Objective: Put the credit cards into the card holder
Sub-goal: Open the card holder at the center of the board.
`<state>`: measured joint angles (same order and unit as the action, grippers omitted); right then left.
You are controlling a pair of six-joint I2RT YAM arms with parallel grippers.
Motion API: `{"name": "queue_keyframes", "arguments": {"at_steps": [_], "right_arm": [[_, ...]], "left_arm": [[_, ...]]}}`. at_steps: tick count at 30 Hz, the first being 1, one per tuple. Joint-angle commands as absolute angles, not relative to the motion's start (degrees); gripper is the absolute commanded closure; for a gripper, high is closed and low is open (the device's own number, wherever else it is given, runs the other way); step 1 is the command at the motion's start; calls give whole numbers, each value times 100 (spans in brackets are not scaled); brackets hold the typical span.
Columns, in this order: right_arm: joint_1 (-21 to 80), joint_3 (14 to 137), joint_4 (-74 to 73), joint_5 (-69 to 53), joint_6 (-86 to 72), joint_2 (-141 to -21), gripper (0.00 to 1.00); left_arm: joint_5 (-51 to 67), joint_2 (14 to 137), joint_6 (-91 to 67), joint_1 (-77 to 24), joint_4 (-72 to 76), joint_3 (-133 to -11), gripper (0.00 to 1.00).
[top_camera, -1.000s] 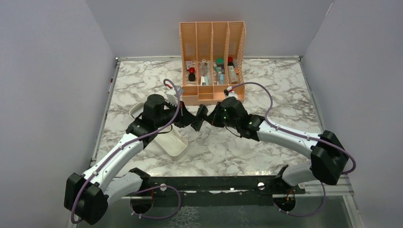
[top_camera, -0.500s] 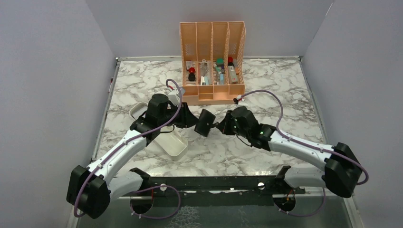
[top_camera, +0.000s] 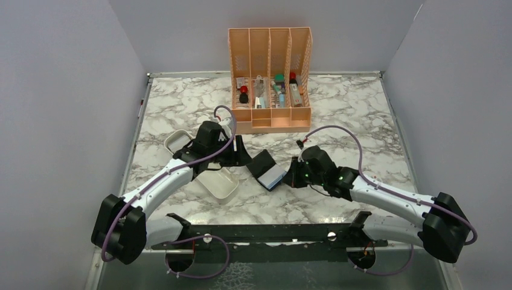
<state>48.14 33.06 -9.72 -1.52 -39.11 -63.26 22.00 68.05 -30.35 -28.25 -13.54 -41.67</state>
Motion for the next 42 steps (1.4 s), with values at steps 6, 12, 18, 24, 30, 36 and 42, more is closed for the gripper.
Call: {"name": "queue_keyframes", "arguments": {"at_steps": [6,12,18,24,30,36,42], "right_arm": [[4773,3819,-2278,1273,-4129,-6673,99],[4730,3796,-2457,1509,-4115,-6227,99],[4711,3940,-1992,1160,-3640,-5672,99],[4690,4103,-1325,748,-3368,-6046,99],[4532,4219,-940,467,-3328,-6471,99],[4408,4474,-917,254,-3326,-6758,99],[4103,4257,-1456,669,-3539,-6693,99]], "left_arm": [[2138,6948,-2836,-2918,-1551,-4533,38],[2043,7515,-2662,-3041,-1617,-4858,37],[2074,8028,-2746,-3233,-1570,-5082,38],[2178,8249,-3080,-3308,-1275,-5055,39],[2058,8185,-3155,-3307,-1187,-5028,38],[2057,8347,-3153,-3306,-1170,-5027,40],[2155,8561,-3057,-3310,-1169,-5170,41]]}}
